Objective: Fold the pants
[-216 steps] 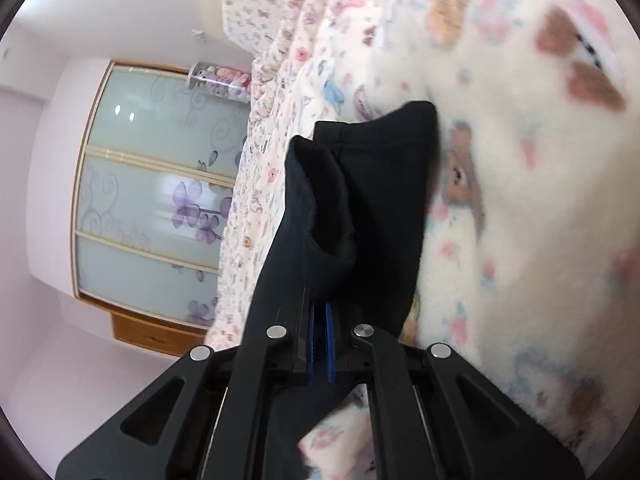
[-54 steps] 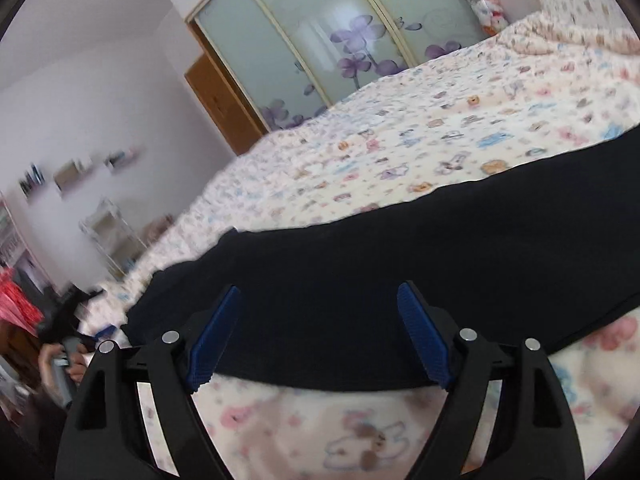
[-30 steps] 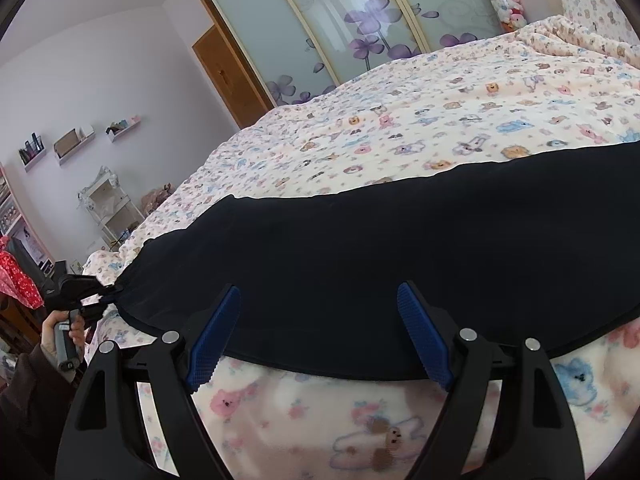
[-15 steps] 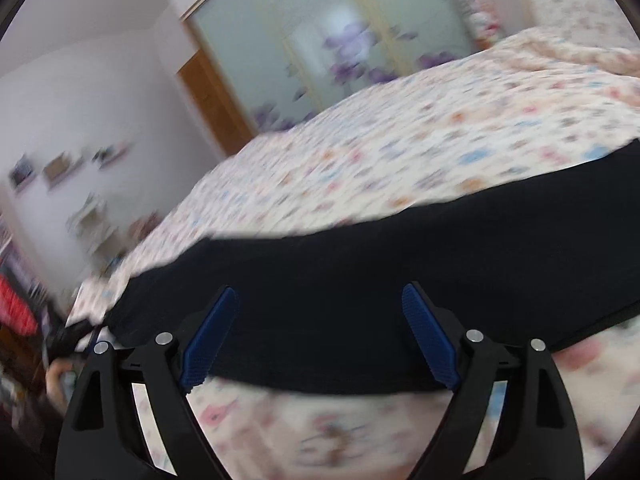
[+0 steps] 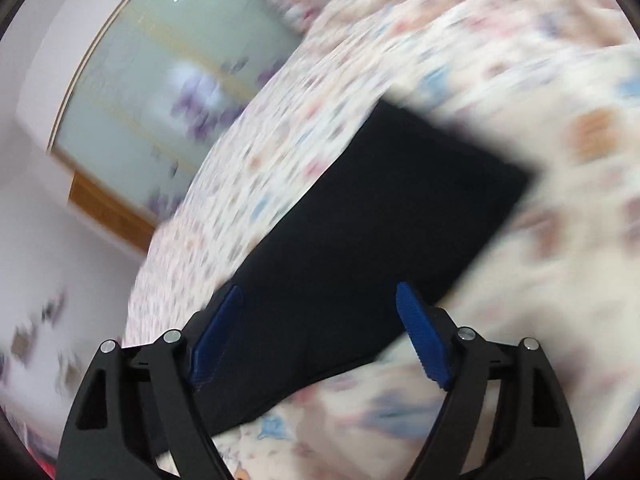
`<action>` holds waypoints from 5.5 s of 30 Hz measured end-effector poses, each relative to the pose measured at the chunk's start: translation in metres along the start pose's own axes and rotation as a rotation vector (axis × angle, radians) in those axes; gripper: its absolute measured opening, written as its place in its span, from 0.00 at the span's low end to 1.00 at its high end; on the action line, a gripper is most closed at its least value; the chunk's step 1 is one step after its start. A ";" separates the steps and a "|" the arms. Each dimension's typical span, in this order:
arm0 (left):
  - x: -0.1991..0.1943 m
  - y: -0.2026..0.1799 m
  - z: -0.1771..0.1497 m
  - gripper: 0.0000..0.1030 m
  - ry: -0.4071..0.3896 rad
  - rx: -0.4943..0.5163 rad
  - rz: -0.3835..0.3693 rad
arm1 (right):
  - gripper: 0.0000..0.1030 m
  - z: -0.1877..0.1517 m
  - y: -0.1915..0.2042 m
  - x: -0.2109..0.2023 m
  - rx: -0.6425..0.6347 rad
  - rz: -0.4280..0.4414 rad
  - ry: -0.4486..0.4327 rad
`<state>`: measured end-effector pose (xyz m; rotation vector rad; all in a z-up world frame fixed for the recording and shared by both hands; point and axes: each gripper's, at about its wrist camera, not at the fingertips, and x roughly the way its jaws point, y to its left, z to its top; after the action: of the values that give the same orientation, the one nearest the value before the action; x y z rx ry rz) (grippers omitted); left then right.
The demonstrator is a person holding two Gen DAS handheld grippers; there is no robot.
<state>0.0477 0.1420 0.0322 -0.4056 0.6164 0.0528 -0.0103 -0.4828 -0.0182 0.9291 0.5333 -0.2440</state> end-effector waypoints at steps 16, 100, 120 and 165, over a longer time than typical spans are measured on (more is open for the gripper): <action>0.011 -0.057 -0.036 0.98 -0.036 0.287 0.047 | 0.67 0.046 -0.057 0.005 0.174 -0.162 -0.015; 0.021 -0.023 -0.029 0.98 0.016 0.107 0.029 | 0.68 -0.161 0.242 0.127 -0.421 0.410 0.433; 0.020 -0.020 -0.030 0.98 0.030 0.075 0.027 | 0.77 -0.221 0.243 0.144 -0.581 0.437 0.719; 0.065 0.195 0.059 0.98 0.258 -0.668 -0.267 | 0.99 -0.180 0.156 0.082 -0.301 0.765 0.607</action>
<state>0.1010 0.3390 -0.0305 -1.1520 0.7883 -0.0527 0.0655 -0.2433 -0.0405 0.8418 0.7012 0.8134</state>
